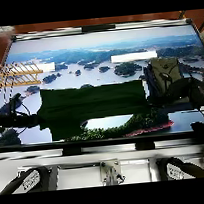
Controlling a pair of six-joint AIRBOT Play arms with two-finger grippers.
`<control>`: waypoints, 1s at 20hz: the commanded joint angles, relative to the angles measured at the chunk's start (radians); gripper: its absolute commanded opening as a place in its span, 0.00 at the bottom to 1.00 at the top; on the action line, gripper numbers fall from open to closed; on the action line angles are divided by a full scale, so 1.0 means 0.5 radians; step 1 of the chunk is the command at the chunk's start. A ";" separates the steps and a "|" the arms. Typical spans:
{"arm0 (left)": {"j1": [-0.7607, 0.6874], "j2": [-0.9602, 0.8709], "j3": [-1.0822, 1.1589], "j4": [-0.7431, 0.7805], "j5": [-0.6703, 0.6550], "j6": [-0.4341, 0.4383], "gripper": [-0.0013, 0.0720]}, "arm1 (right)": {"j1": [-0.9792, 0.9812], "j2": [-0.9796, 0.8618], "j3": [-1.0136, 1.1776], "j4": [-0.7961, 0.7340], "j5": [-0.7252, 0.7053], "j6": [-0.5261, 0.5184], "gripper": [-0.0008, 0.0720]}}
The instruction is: Fold the shirts.
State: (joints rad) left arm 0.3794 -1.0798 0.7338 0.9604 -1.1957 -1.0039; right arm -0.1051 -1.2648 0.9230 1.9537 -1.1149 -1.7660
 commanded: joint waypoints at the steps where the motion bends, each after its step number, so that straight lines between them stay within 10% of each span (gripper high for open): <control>1: 0.001 -0.223 0.323 -0.047 -0.032 -0.039 0.08 | 0.056 -0.098 0.181 0.004 0.276 0.018 0.10; 20: -0.142 -1.249 1.317 -0.278 0.035 -0.272 0.08 | 0.110 -0.776 0.690 0.079 0.697 0.008 0.10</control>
State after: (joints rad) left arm 0.2966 -1.6920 1.3815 0.8204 -1.1980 -1.1309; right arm -0.0559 -1.6444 1.2652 1.9831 -0.7815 -1.7580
